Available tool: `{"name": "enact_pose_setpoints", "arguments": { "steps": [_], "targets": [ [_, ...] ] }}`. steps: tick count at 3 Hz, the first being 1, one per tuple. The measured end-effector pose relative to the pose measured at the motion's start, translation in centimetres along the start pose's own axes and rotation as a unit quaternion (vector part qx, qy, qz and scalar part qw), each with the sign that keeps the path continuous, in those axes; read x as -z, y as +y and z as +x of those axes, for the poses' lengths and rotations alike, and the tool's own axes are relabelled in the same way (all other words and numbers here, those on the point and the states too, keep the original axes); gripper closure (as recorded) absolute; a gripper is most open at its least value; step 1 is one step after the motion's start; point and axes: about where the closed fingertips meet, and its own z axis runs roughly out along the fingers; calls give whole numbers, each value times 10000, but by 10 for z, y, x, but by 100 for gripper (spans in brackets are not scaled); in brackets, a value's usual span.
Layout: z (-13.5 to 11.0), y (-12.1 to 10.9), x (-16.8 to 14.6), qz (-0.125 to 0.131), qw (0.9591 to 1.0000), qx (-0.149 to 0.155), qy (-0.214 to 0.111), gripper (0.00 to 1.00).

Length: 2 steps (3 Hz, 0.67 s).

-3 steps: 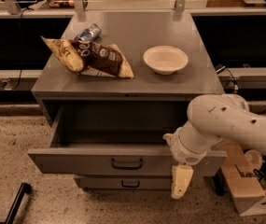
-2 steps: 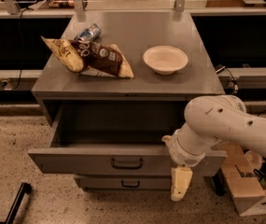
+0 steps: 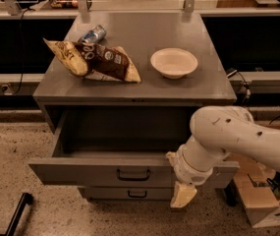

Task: Open top drawer

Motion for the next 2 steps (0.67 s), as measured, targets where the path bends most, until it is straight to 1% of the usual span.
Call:
{"name": "enact_pose_setpoints", "arguments": {
  "steps": [1,2],
  "targets": [
    [-2,2,5,-20,10000,6,-13,55],
    [-2,2,5,-20,10000,6,-13,56]
  ]
}}
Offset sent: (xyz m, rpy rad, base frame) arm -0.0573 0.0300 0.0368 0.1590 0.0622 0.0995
